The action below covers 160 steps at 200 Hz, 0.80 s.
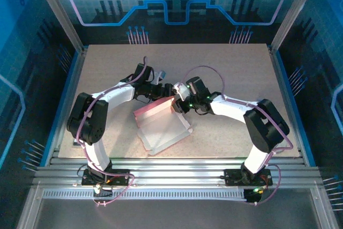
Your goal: Fold the paper box
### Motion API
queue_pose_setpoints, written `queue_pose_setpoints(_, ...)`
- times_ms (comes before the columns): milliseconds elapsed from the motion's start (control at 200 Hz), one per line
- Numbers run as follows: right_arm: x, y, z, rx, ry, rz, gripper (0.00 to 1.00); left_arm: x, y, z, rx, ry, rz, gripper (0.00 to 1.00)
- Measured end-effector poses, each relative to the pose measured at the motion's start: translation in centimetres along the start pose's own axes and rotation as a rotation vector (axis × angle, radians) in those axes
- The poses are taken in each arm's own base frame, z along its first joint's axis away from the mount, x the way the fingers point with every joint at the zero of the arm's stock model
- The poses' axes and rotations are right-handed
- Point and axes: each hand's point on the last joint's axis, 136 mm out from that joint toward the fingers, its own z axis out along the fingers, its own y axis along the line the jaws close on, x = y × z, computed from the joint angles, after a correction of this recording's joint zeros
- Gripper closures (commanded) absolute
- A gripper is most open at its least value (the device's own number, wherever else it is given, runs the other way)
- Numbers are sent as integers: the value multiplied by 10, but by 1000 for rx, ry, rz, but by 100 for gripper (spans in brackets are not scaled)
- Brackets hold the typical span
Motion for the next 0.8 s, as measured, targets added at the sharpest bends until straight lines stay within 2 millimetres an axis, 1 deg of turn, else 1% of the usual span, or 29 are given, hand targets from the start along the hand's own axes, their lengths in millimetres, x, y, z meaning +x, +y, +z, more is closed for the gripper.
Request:
queue_pose_setpoints(110,0,-2,2,19,-2,-7,72,2,-1,0,11,15,-2,22)
queue_pose_setpoints(220,-2,-6,2,44,-9,-12,70,2,-2,1,21,25,5,23)
queue_pose_setpoints(355,-9,-12,2,79,-37,-21,69,6,-4,2,39,51,1,24)
queue_pose_setpoints(605,-11,-15,4,106,-77,-26,69,4,-6,5,52,79,2,24)
queue_pose_setpoints(801,-14,-19,5,129,-120,-7,69,0,-8,12,85,132,-8,24)
